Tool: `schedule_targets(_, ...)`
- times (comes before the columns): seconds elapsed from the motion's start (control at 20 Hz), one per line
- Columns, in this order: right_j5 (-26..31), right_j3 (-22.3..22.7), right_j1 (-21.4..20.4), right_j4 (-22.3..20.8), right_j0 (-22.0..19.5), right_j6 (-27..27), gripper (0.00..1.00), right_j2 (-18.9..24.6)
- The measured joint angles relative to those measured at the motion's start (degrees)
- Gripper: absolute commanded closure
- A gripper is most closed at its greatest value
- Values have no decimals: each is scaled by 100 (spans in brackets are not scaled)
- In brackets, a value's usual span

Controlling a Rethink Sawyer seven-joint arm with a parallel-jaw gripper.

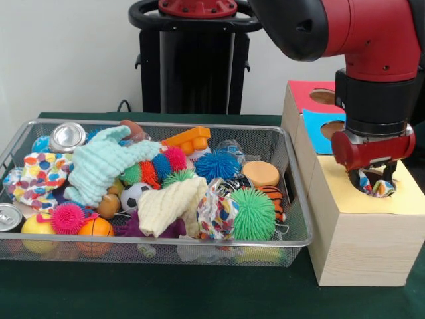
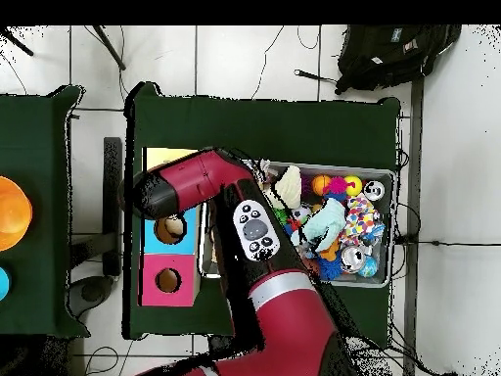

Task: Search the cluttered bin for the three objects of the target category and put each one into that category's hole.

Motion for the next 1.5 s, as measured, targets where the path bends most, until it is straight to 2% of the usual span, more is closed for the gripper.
schedule_targets(0.45, 432, 40, -239, 242, -21, 0, 0, 13)
schedule_targets(1.15, 457, 85, -278, 274, -49, 0, 0, 17)
schedule_targets(1.5, 523, 210, -426, 342, -95, 0, 0, 38)
